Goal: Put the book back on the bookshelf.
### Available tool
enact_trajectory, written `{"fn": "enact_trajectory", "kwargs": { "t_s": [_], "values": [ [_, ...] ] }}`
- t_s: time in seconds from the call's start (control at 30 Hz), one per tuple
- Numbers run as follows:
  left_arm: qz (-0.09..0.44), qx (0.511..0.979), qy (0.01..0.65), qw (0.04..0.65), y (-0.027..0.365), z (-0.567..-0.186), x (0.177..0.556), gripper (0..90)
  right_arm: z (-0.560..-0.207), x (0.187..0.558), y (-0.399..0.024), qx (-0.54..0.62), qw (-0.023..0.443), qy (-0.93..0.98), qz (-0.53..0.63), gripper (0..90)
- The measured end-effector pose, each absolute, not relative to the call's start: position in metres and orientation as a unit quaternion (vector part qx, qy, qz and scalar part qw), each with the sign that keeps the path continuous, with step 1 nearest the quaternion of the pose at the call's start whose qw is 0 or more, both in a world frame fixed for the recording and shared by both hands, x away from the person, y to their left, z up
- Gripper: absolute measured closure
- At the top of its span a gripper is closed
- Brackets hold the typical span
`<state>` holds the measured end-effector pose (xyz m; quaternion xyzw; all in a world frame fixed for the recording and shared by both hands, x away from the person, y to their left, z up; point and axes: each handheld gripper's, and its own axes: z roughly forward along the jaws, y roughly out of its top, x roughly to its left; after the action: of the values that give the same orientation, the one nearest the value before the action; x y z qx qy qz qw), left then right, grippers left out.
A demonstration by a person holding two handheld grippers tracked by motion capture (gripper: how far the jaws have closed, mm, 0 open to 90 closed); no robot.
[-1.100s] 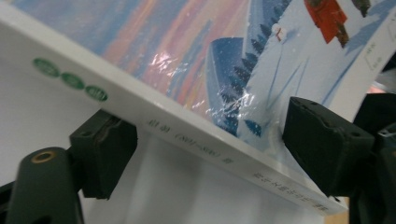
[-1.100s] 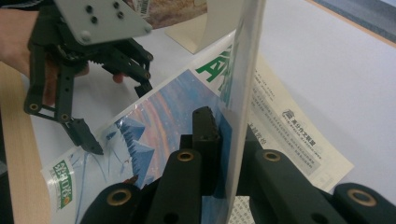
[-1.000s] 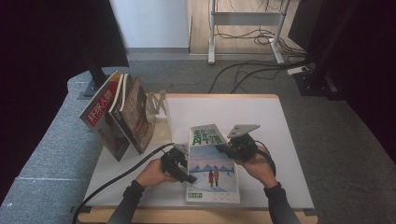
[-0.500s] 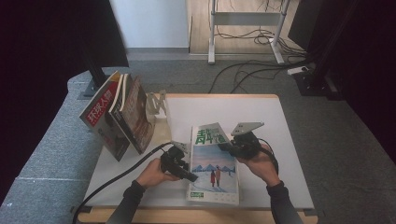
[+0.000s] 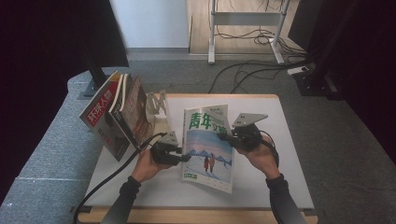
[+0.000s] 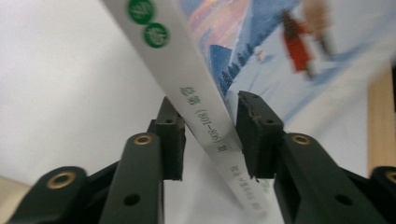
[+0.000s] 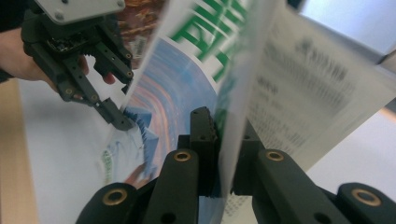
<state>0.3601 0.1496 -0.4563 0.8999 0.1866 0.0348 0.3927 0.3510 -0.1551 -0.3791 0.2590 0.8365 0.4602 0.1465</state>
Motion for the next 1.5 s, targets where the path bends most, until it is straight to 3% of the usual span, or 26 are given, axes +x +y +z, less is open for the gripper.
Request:
{"fn": "enact_trajectory", "kwargs": {
  "t_s": [0.23,0.43,0.57,0.73,0.83,0.93,1.03,1.13,1.5],
  "values": [
    [0.034,0.903,0.164,0.396,0.157,-0.452,0.345,69.0,-0.384,0.348,-0.160,0.259,0.125,0.837,0.465,84.2],
    [0.045,0.902,0.154,0.401,0.160,-0.451,0.332,71.2,-0.382,0.340,-0.172,0.254,0.109,0.841,0.465,76.8],
    [0.046,0.902,0.144,0.405,0.163,-0.452,0.323,72.9,-0.387,0.333,-0.187,0.258,0.121,0.851,0.441,68.8],
    [0.066,0.904,0.130,0.403,0.164,-0.452,0.310,73.9,-0.399,0.330,-0.202,0.259,0.114,0.855,0.435,46.6],
    [0.074,0.904,0.123,0.403,0.164,-0.453,0.304,73.9,-0.407,0.327,-0.197,0.241,0.107,0.862,0.432,41.1],
    [0.087,0.904,0.114,0.402,0.164,-0.454,0.298,73.7,-0.414,0.326,-0.190,0.224,0.093,0.864,0.441,41.5],
    [0.093,0.904,0.109,0.401,0.163,-0.453,0.295,73.4,-0.419,0.324,-0.186,0.210,0.069,0.861,0.457,50.0],
    [0.086,0.903,0.112,0.405,0.163,-0.451,0.295,71.2,-0.419,0.319,-0.187,0.199,0.076,0.863,0.458,54.9],
    [0.085,0.882,0.127,0.445,0.158,-0.403,0.298,56.3,-0.419,0.313,-0.188,0.188,0.085,0.865,0.457,58.2]
  ]
}}
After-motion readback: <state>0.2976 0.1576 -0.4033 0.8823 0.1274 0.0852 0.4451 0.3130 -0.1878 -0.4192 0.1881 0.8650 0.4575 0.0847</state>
